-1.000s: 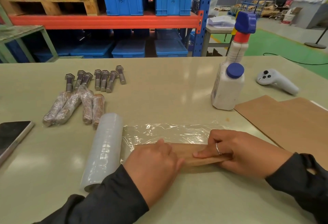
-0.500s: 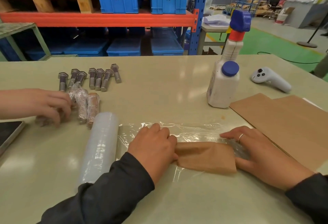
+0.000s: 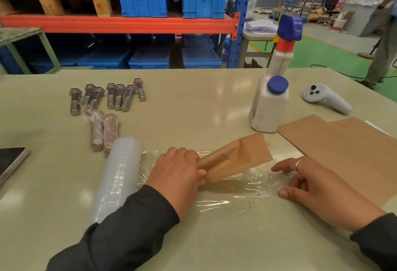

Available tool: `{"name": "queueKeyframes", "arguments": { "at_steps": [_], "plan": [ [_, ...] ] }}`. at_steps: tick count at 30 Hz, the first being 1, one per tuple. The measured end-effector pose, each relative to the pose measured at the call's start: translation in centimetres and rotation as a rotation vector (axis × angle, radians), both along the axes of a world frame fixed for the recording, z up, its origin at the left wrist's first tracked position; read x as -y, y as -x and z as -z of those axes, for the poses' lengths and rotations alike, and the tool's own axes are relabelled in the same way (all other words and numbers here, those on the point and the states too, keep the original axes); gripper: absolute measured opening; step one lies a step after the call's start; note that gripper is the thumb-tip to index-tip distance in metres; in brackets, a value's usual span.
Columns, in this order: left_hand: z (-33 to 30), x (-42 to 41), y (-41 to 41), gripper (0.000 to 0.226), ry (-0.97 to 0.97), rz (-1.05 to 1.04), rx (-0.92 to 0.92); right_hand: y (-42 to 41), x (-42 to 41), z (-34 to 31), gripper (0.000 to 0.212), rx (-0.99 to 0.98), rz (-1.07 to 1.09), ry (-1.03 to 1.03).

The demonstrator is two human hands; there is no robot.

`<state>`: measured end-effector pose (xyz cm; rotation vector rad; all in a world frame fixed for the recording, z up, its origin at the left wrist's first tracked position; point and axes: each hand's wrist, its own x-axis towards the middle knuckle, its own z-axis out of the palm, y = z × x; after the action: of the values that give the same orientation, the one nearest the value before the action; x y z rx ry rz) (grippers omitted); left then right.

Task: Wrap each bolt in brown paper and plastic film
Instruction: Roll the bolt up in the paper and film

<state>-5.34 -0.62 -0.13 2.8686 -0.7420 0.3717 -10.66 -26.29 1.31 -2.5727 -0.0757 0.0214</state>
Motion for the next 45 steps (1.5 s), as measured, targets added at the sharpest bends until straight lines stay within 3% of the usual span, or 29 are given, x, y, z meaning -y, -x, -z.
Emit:
{"name": "queueKeyframes", "arguments": {
  "at_steps": [3, 7, 9, 12, 14, 18, 25, 30, 32, 37, 40, 45],
  "plan": [
    [-0.2, 0.0, 0.1, 0.03, -0.085, 0.02, -0.009, -0.1, 0.2, -1.3, 0.039, -0.049, 0.026, 0.102],
    [-0.6, 0.2, 0.5, 0.03, -0.161, 0.012, 0.047, -0.9, -1.7, -5.2, 0.019, 0.445, 0.003, 0.097],
    [-1.0, 0.3, 0.9, 0.021, -0.114, 0.05, 0.104, -1.1, -4.9, -6.2, 0.021, 0.528, -0.163, 0.144],
    [-0.8, 0.3, 0.9, 0.01, -0.096, 0.096, 0.23, -2.1, -9.3, -5.2, 0.049, 0.372, -0.344, 0.444],
    [-1.0, 0.2, 1.0, 0.008, -0.08, 0.101, 0.276, -3.1, -10.5, -3.8, 0.046, 0.331, -0.356, 0.606],
    [-1.2, -0.1, 0.9, 0.033, -0.066, 0.081, 0.311, -4.1, -10.4, -3.0, 0.023, 0.339, -0.319, 0.646],
    [-1.0, 0.0, 0.8, 0.037, -0.089, 0.129, 0.31, -4.1, -8.3, -1.8, 0.029, 0.495, -0.328, 0.751],
    [-0.1, 0.1, 0.5, 0.038, -0.134, 0.148, 0.31, -4.3, -6.2, -2.1, 0.019, 0.333, -0.344, 0.772],
    [0.2, 0.4, 0.6, 0.038, -0.159, 0.157, 0.313, -4.3, -5.8, -2.4, 0.016, 0.194, -0.358, 0.69],
    [0.1, 0.8, 1.0, 0.021, -0.214, 0.197, 0.335, -4.9, -4.3, -3.9, 0.025, -0.274, -0.328, 0.261],
    [0.0, 0.8, 1.2, 0.005, -0.203, 0.217, 0.342, -5.0, -3.5, -4.2, 0.01, -0.349, -0.23, 0.06],
    [-0.7, 1.2, 1.4, 0.025, -0.245, 0.174, 0.405, -5.0, -4.7, -3.9, 0.008, -0.3, -0.096, 0.071]
  ]
}}
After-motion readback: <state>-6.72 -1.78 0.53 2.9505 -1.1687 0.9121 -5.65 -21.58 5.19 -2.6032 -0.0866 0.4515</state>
